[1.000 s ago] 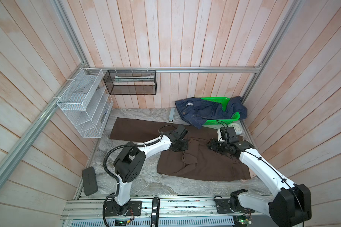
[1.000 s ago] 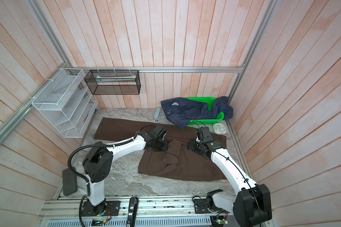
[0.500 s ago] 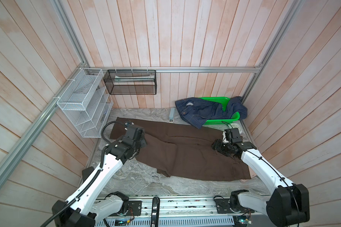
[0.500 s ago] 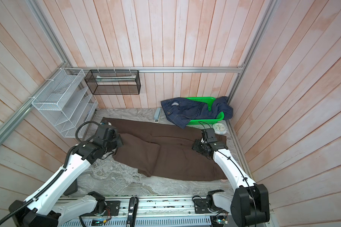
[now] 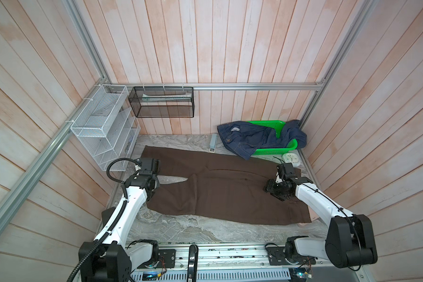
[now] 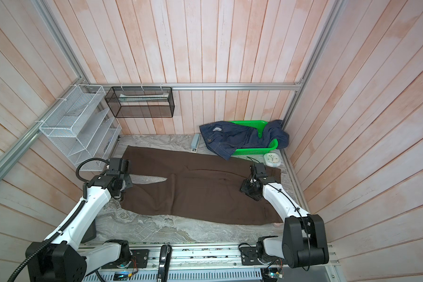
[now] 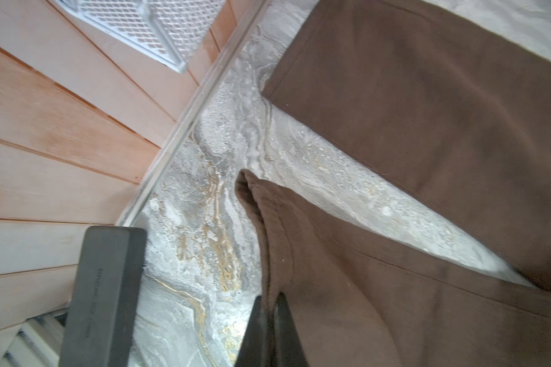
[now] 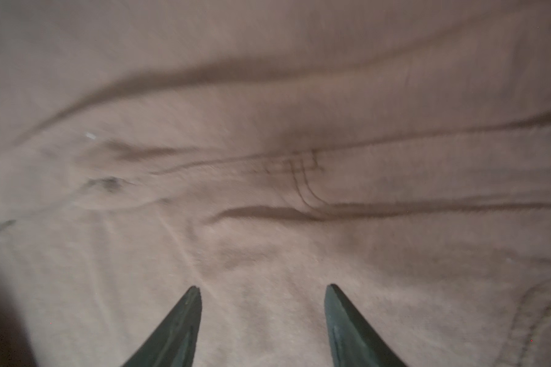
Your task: Fold and stack the trousers
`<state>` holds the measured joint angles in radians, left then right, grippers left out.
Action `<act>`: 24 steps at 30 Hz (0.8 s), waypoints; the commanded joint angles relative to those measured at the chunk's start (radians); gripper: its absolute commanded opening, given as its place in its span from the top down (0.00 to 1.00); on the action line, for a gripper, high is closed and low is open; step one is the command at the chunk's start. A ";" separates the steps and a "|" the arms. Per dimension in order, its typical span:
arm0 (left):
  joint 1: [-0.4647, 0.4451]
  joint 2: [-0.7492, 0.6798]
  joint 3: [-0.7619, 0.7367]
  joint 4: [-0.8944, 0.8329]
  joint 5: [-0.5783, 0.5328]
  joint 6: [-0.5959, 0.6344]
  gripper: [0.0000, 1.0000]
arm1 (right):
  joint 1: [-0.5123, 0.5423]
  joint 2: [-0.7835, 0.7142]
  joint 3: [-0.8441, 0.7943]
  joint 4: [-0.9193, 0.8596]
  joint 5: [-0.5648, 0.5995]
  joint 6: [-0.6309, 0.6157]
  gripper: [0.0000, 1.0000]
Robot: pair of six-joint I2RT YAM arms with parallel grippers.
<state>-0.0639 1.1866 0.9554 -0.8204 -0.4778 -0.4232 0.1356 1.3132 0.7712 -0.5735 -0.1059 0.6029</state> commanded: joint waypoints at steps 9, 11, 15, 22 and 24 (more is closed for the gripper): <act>0.114 0.068 0.073 0.094 -0.171 0.113 1.00 | -0.007 0.090 -0.049 -0.056 0.136 0.046 0.35; 0.116 0.124 0.094 0.092 -0.160 0.113 0.98 | -0.007 0.129 -0.046 -0.067 0.162 0.056 0.35; 0.115 0.219 0.127 0.081 -0.166 0.109 0.94 | -0.006 0.191 -0.035 -0.092 0.235 0.075 0.34; 0.127 0.284 0.169 0.099 -0.201 0.130 0.76 | -0.028 0.206 -0.045 -0.103 0.316 0.102 0.33; 0.128 0.292 0.183 0.102 -0.187 0.139 0.64 | -0.039 0.193 -0.047 -0.107 0.336 0.104 0.32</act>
<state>0.0578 1.4712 1.0943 -0.7403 -0.6403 -0.2939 0.1230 1.4780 0.7574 -0.6170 0.1055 0.6827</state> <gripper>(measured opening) 0.340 0.674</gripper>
